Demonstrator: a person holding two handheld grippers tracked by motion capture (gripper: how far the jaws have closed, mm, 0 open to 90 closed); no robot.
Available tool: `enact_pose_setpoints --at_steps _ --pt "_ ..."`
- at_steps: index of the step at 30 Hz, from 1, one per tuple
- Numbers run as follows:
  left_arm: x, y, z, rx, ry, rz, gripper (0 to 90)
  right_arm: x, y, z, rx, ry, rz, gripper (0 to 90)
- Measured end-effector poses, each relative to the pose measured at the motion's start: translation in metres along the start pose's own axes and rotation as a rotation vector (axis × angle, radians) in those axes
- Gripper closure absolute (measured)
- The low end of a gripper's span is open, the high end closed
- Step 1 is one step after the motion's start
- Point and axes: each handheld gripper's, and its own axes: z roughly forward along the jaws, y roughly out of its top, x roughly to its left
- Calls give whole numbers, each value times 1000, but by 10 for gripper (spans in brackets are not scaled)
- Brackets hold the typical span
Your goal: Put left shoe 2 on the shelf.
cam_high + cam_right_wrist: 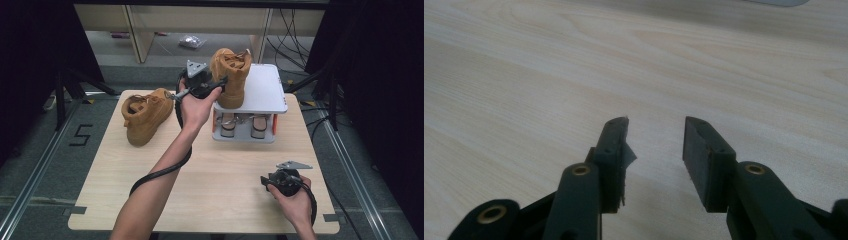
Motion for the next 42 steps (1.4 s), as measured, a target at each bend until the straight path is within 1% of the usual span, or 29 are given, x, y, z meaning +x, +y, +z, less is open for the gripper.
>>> enact_pose_setpoints --at_steps 1,2,4,5,7,9,10,11,13,14,15,17,18,21,22,24,25,26,28,29,30,32,34,35,37,38,39,40,42 --pt "-2 0 1 7 -1 3 409 1 0 0 0 6 7 623" --pt "-3 0 2 13 -2 2 405 3 0 -1 17 5 32 622" --pt "-6 -1 6 33 -7 -4 390 1 0 -1 -3 1 7 622" --pt "-7 -1 7 42 -12 -4 385 0 0 -2 3 -2 1 622" --pt "-9 -2 11 53 -11 0 368 0 0 -2 3 -7 13 621" --pt "-10 -4 14 58 -4 3 359 0 0 -1 -1 -2 8 620" --pt "-9 -5 15 63 3 7 354 1 0 -1 11 -3 25 620" --pt "-9 -6 16 66 7 11 352 1 0 -2 12 -3 24 619" --pt "-9 -8 16 73 5 9 346 -1 0 -1 9 -1 13 618" --pt "-8 -9 15 77 2 13 344 1 0 -2 15 -5 35 616" --pt "-8 -9 13 80 2 17 342 -1 0 -1 -1 -10 8 615" --pt "-7 -9 7 87 2 28 337 -1 0 -1 -2 -8 15 611" --pt "-4 -9 3 88 6 26 337 -1 0 -1 -3 -1 16 610" --pt "5 -9 -9 98 16 17 341 -1 -1 -1 3 -8 19 606" --pt "10 -8 -12 105 18 13 341 1 -1 -2 21 -5 36 605" --pt "15 -9 -17 115 27 22 346 0 -1 0 5 -3 10 603" --pt "19 -9 -20 119 30 25 351 3 -1 -1 13 -10 32 602" --pt "22 -10 -23 125 35 24 355 4 -1 1 5 -6 44 602" --pt "28 -13 -28 134 45 30 365 4 0 -1 19 -3 29 602" --pt "31 -14 -30 138 47 34 376 5 0 -1 22 -8 45 602" --pt "34 -16 -32 144 48 33 386 5 0 -1 20 -4 31 602" --pt "39 -19 -36 153 50 26 402 6 0 -1 31 -9 32 601" --pt "44 -22 -40 158 53 33 421 6 -1 2 11 3 29 600" --pt "46 -23 -42 160 56 35 427 6 -1 2 17 3 28 600" --pt "51 -25 -47 165 67 45 432 5 -1 2 12 3 22 600" --pt "55 -26 -50 164 73 51 433 4 -1 0 36 -4 15 599" --pt "59 -27 -53 170 86 60 433 5 0 1 19 -4 31 599" --pt "64 -27 -56 172 100 64 434 3 -1 0 30 -5 6 599" --pt "76 -28 -63 171 131 59 436 5 -1 0 27 -5 19 599"
